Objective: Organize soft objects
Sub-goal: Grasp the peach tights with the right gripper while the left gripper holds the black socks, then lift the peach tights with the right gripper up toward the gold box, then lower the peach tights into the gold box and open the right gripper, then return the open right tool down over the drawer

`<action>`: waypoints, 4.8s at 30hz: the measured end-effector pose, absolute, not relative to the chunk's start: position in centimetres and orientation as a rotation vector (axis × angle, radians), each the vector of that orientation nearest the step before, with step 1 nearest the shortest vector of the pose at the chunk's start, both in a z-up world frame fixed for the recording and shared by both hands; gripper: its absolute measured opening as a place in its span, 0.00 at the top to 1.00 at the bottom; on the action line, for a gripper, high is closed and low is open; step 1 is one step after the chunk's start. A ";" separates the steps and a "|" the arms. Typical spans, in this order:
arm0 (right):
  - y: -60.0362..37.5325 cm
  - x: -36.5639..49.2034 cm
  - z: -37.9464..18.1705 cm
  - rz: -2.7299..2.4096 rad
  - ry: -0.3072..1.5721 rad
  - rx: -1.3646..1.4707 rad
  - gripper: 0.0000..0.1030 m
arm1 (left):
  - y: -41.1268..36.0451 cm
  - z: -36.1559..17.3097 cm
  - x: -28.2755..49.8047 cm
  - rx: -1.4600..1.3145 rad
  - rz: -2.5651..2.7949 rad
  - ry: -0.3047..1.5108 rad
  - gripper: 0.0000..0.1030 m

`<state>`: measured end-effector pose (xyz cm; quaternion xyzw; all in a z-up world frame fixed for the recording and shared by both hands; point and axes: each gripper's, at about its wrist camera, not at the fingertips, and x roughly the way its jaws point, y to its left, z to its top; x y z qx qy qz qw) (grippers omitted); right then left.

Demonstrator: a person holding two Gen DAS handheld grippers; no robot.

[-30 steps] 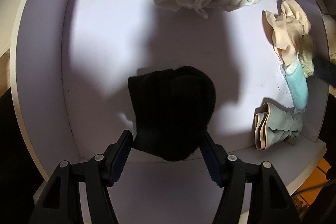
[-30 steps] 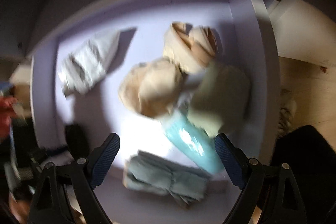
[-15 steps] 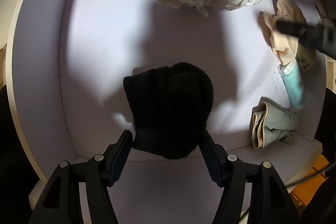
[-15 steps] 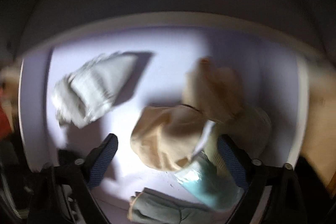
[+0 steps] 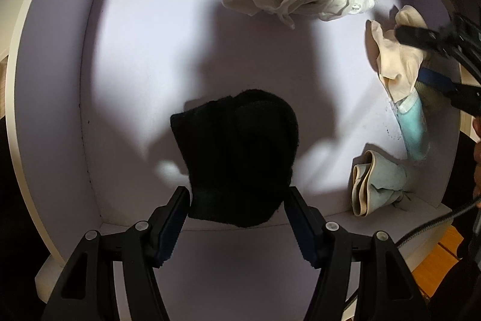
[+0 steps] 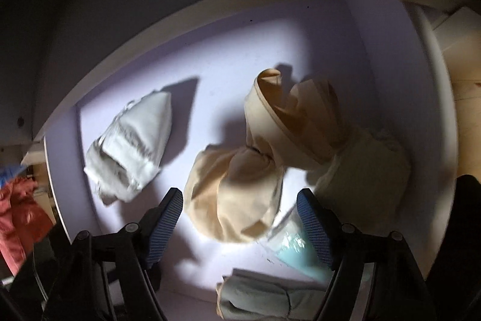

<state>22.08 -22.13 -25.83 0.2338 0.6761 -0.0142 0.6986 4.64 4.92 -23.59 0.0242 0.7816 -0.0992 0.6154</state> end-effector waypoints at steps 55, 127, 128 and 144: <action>-10.9 20.6 -21.6 0.169 1.427 0.100 0.63 | 4.2 -25.1 3.9 0.041 -0.165 1.802 0.36; -22.6 25.1 6.7 0.097 0.938 0.182 0.29 | 6.1 -26.9 4.8 0.049 -0.190 1.843 0.36; -22.7 24.4 6.5 0.106 0.930 0.190 0.29 | 6.2 -27.0 4.8 0.048 -0.188 1.844 0.36; -18.1 17.5 -7.6 0.242 1.198 0.145 0.23 | 7.0 -27.5 4.7 0.015 -0.191 1.844 0.36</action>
